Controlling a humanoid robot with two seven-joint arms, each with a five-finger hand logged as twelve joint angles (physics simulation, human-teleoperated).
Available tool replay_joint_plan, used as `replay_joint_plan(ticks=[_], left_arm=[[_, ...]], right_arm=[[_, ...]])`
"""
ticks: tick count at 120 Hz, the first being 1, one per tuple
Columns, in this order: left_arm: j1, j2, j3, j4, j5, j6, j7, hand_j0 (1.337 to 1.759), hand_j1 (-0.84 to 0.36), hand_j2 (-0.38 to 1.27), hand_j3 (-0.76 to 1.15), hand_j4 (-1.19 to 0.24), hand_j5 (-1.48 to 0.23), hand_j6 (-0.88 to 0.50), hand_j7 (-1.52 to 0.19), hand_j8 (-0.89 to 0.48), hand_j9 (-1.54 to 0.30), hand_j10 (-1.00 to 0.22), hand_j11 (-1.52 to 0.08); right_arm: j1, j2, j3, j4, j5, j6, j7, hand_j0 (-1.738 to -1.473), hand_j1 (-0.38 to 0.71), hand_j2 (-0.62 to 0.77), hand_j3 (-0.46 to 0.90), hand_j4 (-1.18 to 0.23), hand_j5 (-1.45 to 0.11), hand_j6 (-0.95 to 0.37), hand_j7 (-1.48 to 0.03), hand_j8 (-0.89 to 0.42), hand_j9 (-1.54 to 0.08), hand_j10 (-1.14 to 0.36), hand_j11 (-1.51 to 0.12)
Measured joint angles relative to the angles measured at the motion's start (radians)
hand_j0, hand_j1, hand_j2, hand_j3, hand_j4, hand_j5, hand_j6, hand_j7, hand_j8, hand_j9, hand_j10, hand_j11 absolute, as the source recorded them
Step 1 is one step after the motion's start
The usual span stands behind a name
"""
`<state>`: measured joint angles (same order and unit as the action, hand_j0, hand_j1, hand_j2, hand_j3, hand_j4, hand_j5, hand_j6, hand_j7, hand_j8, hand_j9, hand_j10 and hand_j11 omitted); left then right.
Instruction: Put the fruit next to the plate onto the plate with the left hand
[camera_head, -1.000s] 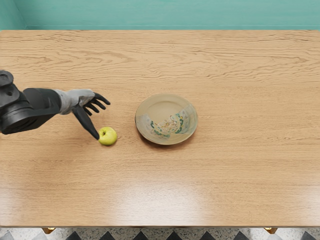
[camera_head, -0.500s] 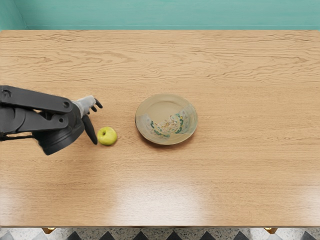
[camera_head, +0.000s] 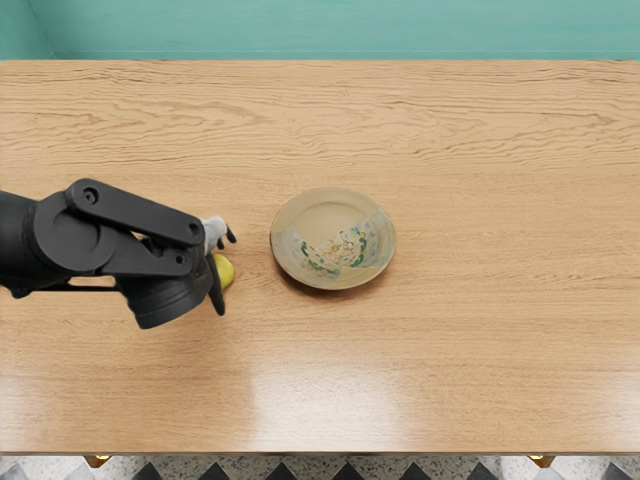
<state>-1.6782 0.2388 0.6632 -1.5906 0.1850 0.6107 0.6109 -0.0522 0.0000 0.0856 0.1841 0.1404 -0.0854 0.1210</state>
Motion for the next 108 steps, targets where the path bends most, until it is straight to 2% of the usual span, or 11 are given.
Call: replay_joint_plan(ticks=[13, 20, 49, 101, 108], left_arm=[[-0.011, -0.003, 0.003, 0.0, -0.017, 0.0, 0.0, 1.658, 0.04, 0.05, 0.0, -0.26, -0.33, -0.26, -0.33, -0.26, -0.33, -0.26, -0.33], [-0.042, -0.003, 0.018, 0.0, -0.023, 0.0, 0.0, 1.658, 0.03, 0.05, 0.0, -0.27, -0.35, -0.27, -0.35, -0.27, -0.35, -0.27, -0.35], [-0.04, -0.03, 0.044, 0.002, -0.041, 0.0, 0.0, 1.658, 0.0, 0.06, 0.0, -0.29, -0.38, -0.29, -0.38, -0.29, -0.38, -0.29, -0.38], [-0.041, -0.065, 0.067, 0.02, -0.048, 0.0, 0.0, 1.658, -0.25, 0.1, 0.0, -0.5, -0.65, -0.49, -0.65, -0.49, -0.65, -0.5, -0.65], [-0.041, -0.069, 0.071, 0.025, -0.049, 0.0, 0.0, 1.657, -0.25, 0.13, 0.0, -0.52, -0.68, -0.49, -0.68, -0.49, -0.68, -0.52, -0.68]], right_arm=[[0.0, 0.0, 0.0, 0.0, 0.0, 0.0, 0.0, -1.658, -0.31, -0.01, 0.0, -0.03, -0.05, -0.04, -0.05, -0.03, -0.05, -0.03, -0.05], [0.0, 0.0, 0.0, 0.0, 0.0, 0.0, 0.0, -1.658, -0.31, -0.01, 0.0, -0.03, -0.05, -0.04, -0.05, -0.03, -0.05, -0.03, -0.05], [0.001, 0.0, 0.0, -0.001, 0.0, 0.0, 0.001, -1.658, -0.31, -0.01, 0.0, -0.03, -0.05, -0.04, -0.05, -0.03, -0.05, -0.03, -0.05], [0.001, 0.0, 0.0, -0.001, 0.0, 0.0, 0.002, -1.658, -0.31, -0.01, 0.0, -0.03, -0.05, -0.04, -0.05, -0.03, -0.05, -0.03, -0.05], [0.001, 0.0, 0.0, -0.001, 0.0, 0.0, 0.002, -1.658, -0.31, -0.01, 0.0, -0.04, -0.05, -0.04, -0.05, -0.03, -0.05, -0.03, -0.05]])
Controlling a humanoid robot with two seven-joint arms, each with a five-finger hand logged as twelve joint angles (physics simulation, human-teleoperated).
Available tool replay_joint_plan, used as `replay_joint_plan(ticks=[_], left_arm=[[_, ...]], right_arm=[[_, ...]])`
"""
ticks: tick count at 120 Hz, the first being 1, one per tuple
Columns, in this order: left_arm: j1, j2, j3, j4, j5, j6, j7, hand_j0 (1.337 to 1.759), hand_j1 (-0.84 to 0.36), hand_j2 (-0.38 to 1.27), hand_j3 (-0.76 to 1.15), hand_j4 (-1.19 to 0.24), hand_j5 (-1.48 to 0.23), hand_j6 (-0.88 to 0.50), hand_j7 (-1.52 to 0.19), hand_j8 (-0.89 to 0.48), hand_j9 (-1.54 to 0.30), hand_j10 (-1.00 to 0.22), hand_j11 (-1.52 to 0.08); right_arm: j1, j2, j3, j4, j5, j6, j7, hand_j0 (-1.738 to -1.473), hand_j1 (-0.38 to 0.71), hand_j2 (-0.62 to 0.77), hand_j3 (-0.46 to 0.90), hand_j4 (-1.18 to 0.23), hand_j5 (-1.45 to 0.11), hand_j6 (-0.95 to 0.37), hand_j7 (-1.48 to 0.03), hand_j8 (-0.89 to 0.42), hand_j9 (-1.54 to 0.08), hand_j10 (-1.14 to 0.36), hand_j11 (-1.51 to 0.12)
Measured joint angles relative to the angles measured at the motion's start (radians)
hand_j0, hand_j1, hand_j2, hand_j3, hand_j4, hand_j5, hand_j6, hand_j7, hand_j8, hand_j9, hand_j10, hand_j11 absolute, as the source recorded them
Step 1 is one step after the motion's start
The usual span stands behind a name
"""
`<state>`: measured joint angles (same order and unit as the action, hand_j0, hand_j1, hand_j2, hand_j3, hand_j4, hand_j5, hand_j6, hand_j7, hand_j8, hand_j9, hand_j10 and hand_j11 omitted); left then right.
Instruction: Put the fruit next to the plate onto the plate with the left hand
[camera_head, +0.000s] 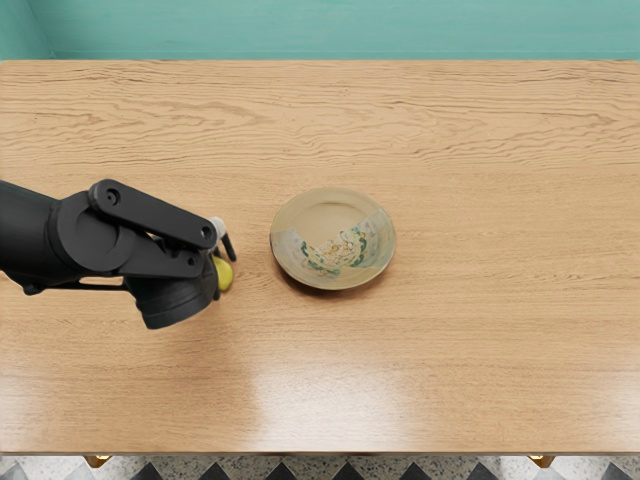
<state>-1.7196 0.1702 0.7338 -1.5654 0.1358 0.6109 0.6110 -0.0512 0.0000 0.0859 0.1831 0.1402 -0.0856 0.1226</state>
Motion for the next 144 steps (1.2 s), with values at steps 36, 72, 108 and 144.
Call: replay_joint_plan(ticks=[36, 72, 108, 144], left_arm=[[0.002, -0.033, 0.02, 0.031, -0.011, -0.001, -0.001, 1.652, -0.24, 0.16, 0.0, -0.63, -0.83, -0.47, -0.83, -0.47, -0.85, -0.62, -0.85], [-0.048, -0.028, 0.045, 0.028, -0.02, -0.004, -0.002, 1.65, -0.27, 0.31, 0.0, -0.7, -1.1, -0.36, -1.09, -0.37, -1.1, -0.7, -1.1], [-0.233, -0.03, 0.065, -0.029, -0.101, -0.007, -0.001, 1.652, -0.35, 0.58, 0.0, -0.75, -1.2, -0.3, -1.15, -0.35, -1.16, -0.7, -1.15], [-0.431, -0.141, 0.047, -0.081, -0.243, -0.006, -0.001, 1.653, -0.32, 0.58, 0.0, -0.81, -1.22, -0.33, -1.17, -0.38, -1.16, -0.8, -1.16]], right_arm=[[0.001, 0.0, -0.001, 0.0, 0.0, 0.0, 0.0, -1.658, -0.31, -0.01, 0.0, -0.03, -0.05, -0.04, -0.05, -0.03, -0.05, -0.03, -0.05], [0.001, 0.0, -0.001, -0.001, 0.0, 0.0, 0.0, -1.658, -0.31, -0.01, 0.0, -0.03, -0.05, -0.04, -0.05, -0.03, -0.05, -0.03, -0.05], [0.001, 0.0, -0.002, -0.001, 0.0, 0.0, 0.0, -1.658, -0.31, -0.01, 0.0, -0.04, -0.05, -0.04, -0.05, -0.04, -0.05, -0.03, -0.05], [0.001, 0.0, -0.003, -0.001, 0.0, 0.0, 0.001, -1.658, -0.31, -0.01, 0.0, -0.04, -0.05, -0.04, -0.05, -0.04, -0.05, -0.04, -0.05]])
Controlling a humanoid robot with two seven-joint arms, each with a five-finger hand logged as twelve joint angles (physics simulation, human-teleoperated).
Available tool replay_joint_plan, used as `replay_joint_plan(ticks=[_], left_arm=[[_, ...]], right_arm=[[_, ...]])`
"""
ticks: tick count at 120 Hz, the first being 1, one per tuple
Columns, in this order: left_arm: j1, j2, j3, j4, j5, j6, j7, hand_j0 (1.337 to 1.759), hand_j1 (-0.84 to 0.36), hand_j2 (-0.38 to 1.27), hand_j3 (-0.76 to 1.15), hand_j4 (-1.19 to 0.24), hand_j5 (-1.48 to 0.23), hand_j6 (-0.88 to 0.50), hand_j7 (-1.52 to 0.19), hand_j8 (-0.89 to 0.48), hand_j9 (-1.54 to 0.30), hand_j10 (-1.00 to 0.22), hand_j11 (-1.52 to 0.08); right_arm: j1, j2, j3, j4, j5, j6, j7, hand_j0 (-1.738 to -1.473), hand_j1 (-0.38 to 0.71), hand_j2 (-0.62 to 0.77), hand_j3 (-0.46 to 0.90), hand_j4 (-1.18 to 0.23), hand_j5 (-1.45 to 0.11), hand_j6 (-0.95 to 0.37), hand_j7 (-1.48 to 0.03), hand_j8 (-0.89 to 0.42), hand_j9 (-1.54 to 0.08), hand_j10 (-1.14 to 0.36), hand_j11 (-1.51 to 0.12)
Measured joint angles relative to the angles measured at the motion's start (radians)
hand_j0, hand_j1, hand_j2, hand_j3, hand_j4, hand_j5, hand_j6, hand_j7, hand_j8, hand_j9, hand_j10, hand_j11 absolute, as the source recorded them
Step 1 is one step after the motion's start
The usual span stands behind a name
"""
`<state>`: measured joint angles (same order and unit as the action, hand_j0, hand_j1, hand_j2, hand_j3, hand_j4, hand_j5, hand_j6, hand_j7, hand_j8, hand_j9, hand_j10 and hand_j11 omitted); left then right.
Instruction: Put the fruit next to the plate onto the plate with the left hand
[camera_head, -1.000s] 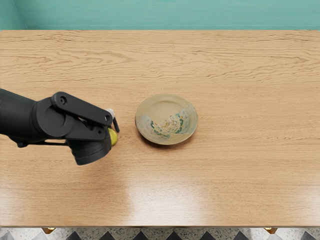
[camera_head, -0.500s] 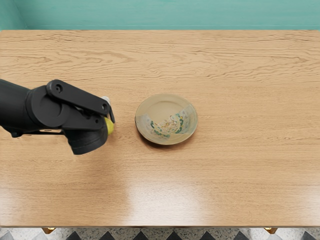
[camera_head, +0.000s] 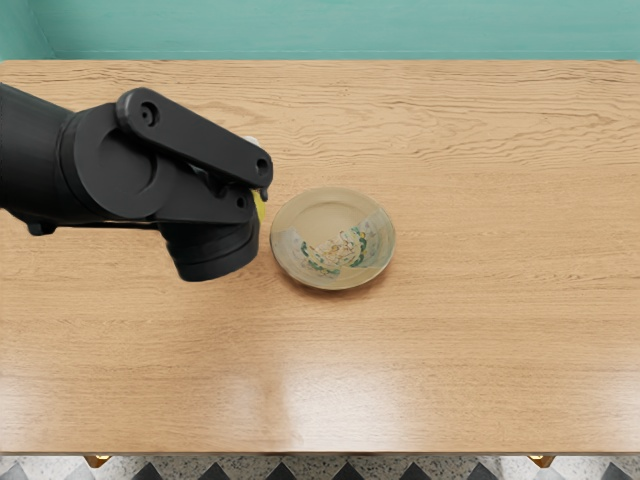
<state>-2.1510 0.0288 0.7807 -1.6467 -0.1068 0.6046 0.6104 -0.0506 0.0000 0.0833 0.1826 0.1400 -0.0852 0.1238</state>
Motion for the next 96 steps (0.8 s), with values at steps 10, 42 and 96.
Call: replay_joint_plan(ticks=[10, 42, 96], left_arm=[[-0.038, -0.029, -0.016, -0.003, -0.047, 0.0, 0.0, 1.653, -0.33, 0.62, 0.0, -0.81, -1.23, -0.36, -1.18, -0.39, -1.16, -0.82, -1.16], [-0.037, -0.029, -0.085, 0.023, -0.11, 0.001, -0.001, 1.652, -0.43, 0.9, 0.0, -0.83, -1.22, -0.35, -1.17, -0.41, -1.16, -0.84, -1.17], [0.029, -0.029, -0.099, 0.1, -0.114, 0.006, 0.001, 1.657, -0.22, 0.29, 0.0, -0.52, -0.71, -0.4, -0.7, -0.41, -0.69, -0.53, -0.7]], right_arm=[[0.0, 0.0, 0.0, 0.0, 0.0, 0.0, 0.0, -1.658, -0.31, -0.01, 0.0, -0.04, -0.05, -0.04, -0.05, -0.04, -0.05, -0.03, -0.05], [0.0, 0.0, -0.001, 0.0, 0.0, 0.0, 0.0, -1.658, -0.31, -0.01, 0.0, -0.04, -0.05, -0.04, -0.05, -0.04, -0.05, -0.04, -0.05], [0.0, 0.0, -0.002, 0.0, 0.0, 0.0, 0.0, -1.658, -0.31, -0.01, 0.0, -0.03, -0.05, -0.04, -0.05, -0.03, -0.05, -0.03, -0.05]])
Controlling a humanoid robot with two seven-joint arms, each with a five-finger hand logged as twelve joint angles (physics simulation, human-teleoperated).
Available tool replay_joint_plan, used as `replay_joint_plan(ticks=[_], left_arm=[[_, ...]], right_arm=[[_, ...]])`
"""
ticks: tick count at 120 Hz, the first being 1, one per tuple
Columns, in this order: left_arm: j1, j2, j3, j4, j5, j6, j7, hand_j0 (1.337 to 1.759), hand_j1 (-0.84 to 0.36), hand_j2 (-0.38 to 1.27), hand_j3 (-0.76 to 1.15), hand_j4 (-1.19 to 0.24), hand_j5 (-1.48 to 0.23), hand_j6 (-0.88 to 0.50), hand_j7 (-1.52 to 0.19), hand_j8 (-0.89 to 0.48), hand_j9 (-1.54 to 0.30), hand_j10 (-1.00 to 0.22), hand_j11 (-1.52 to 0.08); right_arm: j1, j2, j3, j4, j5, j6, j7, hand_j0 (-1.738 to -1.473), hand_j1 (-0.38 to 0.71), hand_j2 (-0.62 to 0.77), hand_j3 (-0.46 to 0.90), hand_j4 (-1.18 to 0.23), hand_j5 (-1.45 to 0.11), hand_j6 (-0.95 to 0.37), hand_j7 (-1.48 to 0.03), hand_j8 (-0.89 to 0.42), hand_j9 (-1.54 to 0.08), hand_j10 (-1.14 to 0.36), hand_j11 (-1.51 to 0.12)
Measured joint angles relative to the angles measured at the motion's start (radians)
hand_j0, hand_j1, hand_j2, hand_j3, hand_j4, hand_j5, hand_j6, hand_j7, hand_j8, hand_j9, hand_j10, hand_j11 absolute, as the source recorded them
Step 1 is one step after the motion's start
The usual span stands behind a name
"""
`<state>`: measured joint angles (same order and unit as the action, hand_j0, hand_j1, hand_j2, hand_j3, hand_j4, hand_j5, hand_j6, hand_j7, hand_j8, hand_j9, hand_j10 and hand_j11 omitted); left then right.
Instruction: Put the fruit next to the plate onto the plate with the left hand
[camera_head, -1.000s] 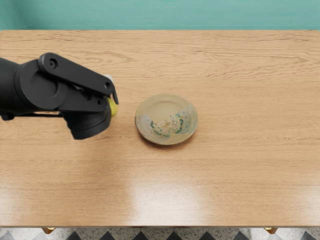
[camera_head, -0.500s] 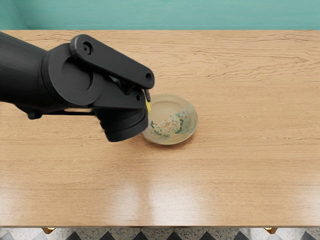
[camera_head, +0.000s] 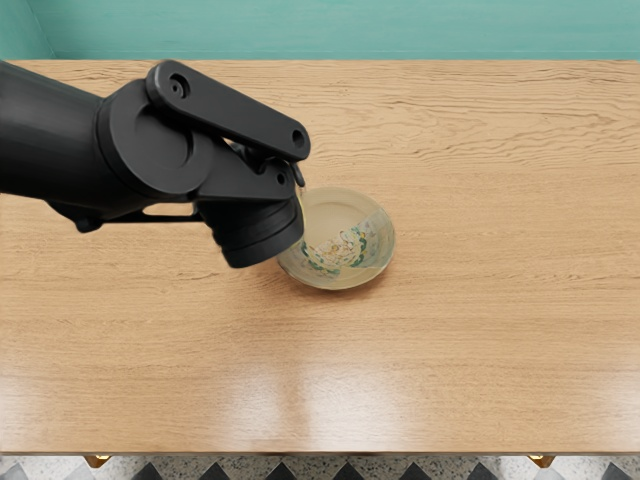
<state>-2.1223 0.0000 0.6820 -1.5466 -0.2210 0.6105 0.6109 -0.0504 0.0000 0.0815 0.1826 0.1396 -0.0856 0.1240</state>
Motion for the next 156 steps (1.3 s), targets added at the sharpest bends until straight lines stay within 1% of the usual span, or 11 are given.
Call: replay_joint_plan(ticks=[21, 50, 60, 69, 86, 99, 105, 112, 125, 140, 156], left_arm=[[-0.001, 0.0, -0.009, 0.016, 0.0, 0.0, 0.0, 1.658, -0.07, 0.15, 0.0, -0.37, -0.5, -0.32, -0.49, -0.32, -0.49, -0.37, -0.49], [0.004, 0.008, -0.061, 0.006, 0.008, 0.0, 0.0, 1.658, 0.01, 0.08, 0.0, -0.29, -0.38, -0.28, -0.38, -0.28, -0.38, -0.29, -0.38], [0.033, 0.163, -0.107, -0.018, 0.018, -0.01, 0.0, 1.658, 0.02, 0.07, 0.0, -0.28, -0.36, -0.27, -0.36, -0.27, -0.36, -0.28, -0.36], [0.088, 0.336, -0.167, -0.041, 0.043, -0.086, 0.0, 1.658, 0.03, 0.07, 0.0, -0.27, -0.35, -0.26, -0.35, -0.26, -0.35, -0.27, -0.35], [0.354, 0.702, -0.361, -0.075, 0.16, -0.339, 0.0, 1.658, 0.04, 0.06, 0.0, -0.26, -0.34, -0.26, -0.34, -0.26, -0.34, -0.26, -0.34], [0.423, 0.907, -0.483, -0.09, 0.221, -0.566, -0.001, 1.658, 0.04, 0.06, 0.0, -0.26, -0.34, -0.26, -0.34, -0.26, -0.34, -0.26, -0.34], [0.444, 1.002, -0.513, -0.094, 0.233, -0.674, -0.024, 1.658, 0.04, 0.05, 0.0, -0.26, -0.34, -0.26, -0.34, -0.26, -0.34, -0.26, -0.34], [0.467, 1.097, -0.537, -0.096, 0.239, -0.798, -0.07, 1.658, 0.04, 0.05, 0.0, -0.26, -0.34, -0.26, -0.34, -0.26, -0.33, -0.26, -0.33], [0.512, 1.181, -0.558, -0.094, 0.226, -0.985, -0.155, 1.658, 0.04, 0.05, 0.0, -0.26, -0.34, -0.26, -0.33, -0.26, -0.33, -0.26, -0.33], [0.578, 1.212, -0.567, -0.061, 0.204, -1.142, -0.244, 1.658, 0.04, 0.05, 0.0, -0.26, -0.34, -0.26, -0.34, -0.26, -0.34, -0.26, -0.34], [0.628, 1.21, -0.569, 0.016, 0.177, -1.2, -0.28, 1.658, 0.04, 0.05, 0.0, -0.26, -0.34, -0.26, -0.34, -0.26, -0.34, -0.26, -0.34]], right_arm=[[0.001, 0.0, -0.001, 0.0, 0.0, 0.0, 0.0, -1.658, -0.31, -0.01, 0.0, -0.03, -0.05, -0.04, -0.05, -0.03, -0.05, -0.03, -0.05], [0.001, 0.0, -0.002, 0.0, 0.0, 0.0, 0.0, -1.658, -0.31, -0.01, 0.0, -0.03, -0.05, -0.04, -0.05, -0.03, -0.05, -0.03, -0.05], [0.003, 0.0, -0.003, 0.0, 0.0, 0.0, 0.0, -1.658, -0.31, -0.01, 0.0, -0.03, -0.05, -0.03, -0.05, -0.03, -0.05, -0.03, -0.05], [0.006, 0.0, -0.004, 0.0, 0.0, 0.0, 0.0, -1.658, -0.31, -0.01, 0.0, -0.03, -0.05, -0.04, -0.05, -0.03, -0.05, -0.03, -0.05], [0.008, 0.0, -0.004, 0.0, 0.0, 0.0, 0.0, -1.658, -0.31, -0.01, 0.0, -0.03, -0.05, -0.04, -0.05, -0.03, -0.05, -0.03, -0.05], [0.009, 0.0, -0.003, 0.0, 0.0, 0.0, 0.0, -1.658, -0.31, -0.01, 0.0, -0.04, -0.05, -0.04, -0.05, -0.03, -0.05, -0.03, -0.05], [0.009, 0.0, -0.002, 0.0, 0.0, 0.0, 0.0, -1.658, -0.31, -0.01, 0.0, -0.03, -0.05, -0.04, -0.05, -0.03, -0.05, -0.03, -0.05], [0.009, 0.0, -0.001, 0.0, 0.0, 0.0, 0.0, -1.658, -0.31, -0.01, 0.0, -0.03, -0.05, -0.04, -0.05, -0.03, -0.05, -0.03, -0.05], [0.01, 0.0, -0.001, 0.0, 0.0, 0.0, 0.0, -1.658, -0.31, -0.01, 0.0, -0.03, -0.05, -0.04, -0.05, -0.03, -0.05, -0.03, -0.05], [0.01, 0.0, 0.0, 0.0, 0.0, 0.0, 0.0, -1.658, -0.31, -0.01, 0.0, -0.03, -0.05, -0.04, -0.05, -0.03, -0.05, -0.03, -0.05], [0.01, 0.0, 0.0, 0.0, 0.0, 0.0, 0.0, -1.658, -0.31, -0.01, 0.0, -0.03, -0.05, -0.03, -0.05, -0.03, -0.05, -0.03, -0.05]])
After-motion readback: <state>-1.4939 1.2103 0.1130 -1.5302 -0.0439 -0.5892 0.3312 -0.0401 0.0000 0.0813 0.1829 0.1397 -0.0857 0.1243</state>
